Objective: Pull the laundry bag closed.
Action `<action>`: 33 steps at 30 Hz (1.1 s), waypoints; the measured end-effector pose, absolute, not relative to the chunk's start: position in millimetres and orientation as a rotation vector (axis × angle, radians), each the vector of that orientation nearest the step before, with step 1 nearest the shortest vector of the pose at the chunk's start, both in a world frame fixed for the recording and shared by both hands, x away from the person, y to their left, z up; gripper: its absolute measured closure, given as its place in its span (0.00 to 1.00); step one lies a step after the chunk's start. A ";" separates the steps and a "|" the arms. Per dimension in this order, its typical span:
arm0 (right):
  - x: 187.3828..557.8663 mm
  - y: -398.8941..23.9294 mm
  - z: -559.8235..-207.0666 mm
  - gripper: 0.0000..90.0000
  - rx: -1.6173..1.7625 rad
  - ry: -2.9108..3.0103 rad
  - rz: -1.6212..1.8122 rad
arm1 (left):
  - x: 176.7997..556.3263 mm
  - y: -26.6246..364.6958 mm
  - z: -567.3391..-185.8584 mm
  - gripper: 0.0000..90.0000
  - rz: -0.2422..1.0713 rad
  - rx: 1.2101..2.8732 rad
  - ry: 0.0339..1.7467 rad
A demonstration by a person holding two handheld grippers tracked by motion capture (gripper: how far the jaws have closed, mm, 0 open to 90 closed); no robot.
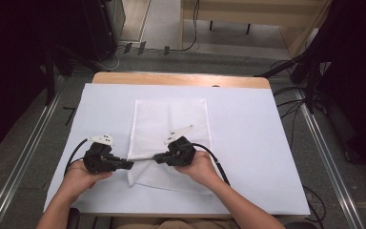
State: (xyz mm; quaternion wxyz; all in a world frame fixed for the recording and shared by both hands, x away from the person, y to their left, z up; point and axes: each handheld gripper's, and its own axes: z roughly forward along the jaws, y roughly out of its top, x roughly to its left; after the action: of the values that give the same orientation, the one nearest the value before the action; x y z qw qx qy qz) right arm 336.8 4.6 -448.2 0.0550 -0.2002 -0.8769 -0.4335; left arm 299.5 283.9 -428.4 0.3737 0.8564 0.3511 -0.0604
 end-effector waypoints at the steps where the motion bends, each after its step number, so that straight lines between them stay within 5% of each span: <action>1: 336.6 4.3 -448.2 0.98 -0.604 -2.665 -1.318 | 299.3 284.0 -428.4 0.98 -0.148 2.196 0.898; 33: 335.1 -19.1 -446.7 0.98 -0.703 -2.679 -1.289 | 297.7 284.7 -427.7 0.98 -0.148 2.197 0.892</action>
State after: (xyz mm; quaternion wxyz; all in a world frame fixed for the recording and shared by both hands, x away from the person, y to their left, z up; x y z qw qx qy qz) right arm 335.1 -19.1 -446.7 0.0435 -0.2299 -0.8762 -0.4214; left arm 297.7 284.7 -427.7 0.3735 0.8579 0.3482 -0.0576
